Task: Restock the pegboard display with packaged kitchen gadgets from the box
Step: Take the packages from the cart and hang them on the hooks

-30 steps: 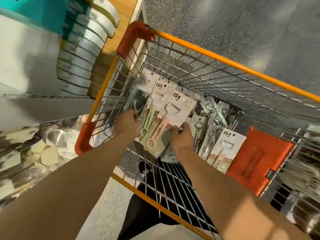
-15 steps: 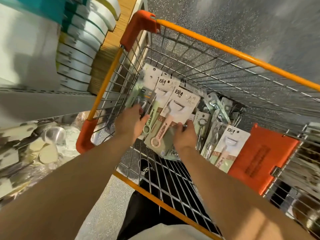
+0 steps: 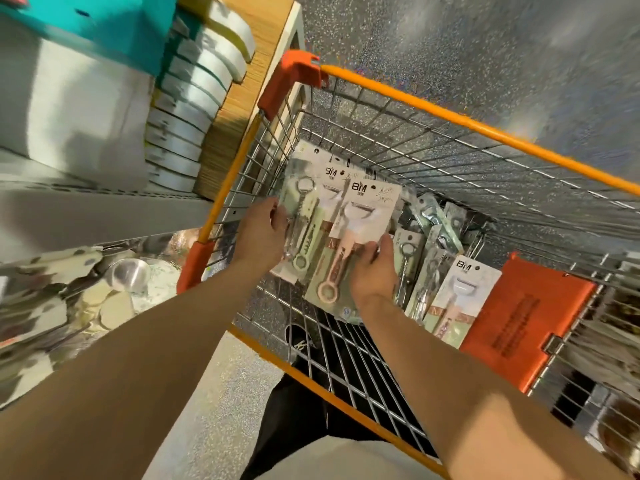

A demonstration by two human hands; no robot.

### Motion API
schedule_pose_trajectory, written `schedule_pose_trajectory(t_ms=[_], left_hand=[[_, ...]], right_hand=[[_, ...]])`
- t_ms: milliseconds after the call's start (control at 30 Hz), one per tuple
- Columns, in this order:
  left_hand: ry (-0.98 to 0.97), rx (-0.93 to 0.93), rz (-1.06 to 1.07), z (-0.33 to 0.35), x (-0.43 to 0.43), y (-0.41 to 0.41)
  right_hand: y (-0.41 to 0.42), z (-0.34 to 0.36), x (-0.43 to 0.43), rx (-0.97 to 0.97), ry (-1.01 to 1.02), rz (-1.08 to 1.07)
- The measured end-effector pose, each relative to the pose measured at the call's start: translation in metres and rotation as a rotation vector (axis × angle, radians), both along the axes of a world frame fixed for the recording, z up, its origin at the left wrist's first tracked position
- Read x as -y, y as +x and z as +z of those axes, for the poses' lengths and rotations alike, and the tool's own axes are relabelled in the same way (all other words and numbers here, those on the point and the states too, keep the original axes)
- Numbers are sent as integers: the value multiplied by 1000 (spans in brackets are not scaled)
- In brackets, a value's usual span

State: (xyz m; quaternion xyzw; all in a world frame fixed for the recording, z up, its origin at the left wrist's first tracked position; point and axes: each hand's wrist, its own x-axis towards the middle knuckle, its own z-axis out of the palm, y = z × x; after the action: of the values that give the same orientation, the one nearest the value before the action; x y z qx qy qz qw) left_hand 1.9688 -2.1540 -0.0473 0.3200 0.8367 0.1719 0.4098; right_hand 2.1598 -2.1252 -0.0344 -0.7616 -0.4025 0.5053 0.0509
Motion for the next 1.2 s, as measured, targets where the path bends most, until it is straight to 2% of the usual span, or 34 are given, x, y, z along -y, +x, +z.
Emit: schedule_pose_trajectory(t_ms=[167,233,367,433,500,600,667,767,833,933,1067,1200], left_hand=[[-131,315,92,15,-19,6],[-158,386,102,13,-22,12],[-216,368,99,10,-28,30],[-262,301,24,8,-28,42],[-234,276,39,6,-27,56],[-196,269,69,1,-23,80],[-247,248,37,2,-24,98],[-284,200,80,-4,-24,117],[-296,175,79,-9,-24,124],[-263,203,73,-12,-25,130],[-269,280,63,-1,-28,131],[-294,309,118,4,-27,123]], right_hand=[[-3,0,-1,-83,18,-80],[1,1,-1,-113,6,-118],[11,4,3,-171,28,-171],[15,4,6,-232,-15,-246],[21,6,8,-256,-50,-312],[32,8,10,-206,-32,-281],[42,6,11,-156,-19,-174],[58,-2,10,-153,-59,-168],[71,-8,8,-20,-84,-145],[88,-19,7,147,-106,-31],[86,-28,7,208,-241,81],[74,-35,10,239,-236,84]])
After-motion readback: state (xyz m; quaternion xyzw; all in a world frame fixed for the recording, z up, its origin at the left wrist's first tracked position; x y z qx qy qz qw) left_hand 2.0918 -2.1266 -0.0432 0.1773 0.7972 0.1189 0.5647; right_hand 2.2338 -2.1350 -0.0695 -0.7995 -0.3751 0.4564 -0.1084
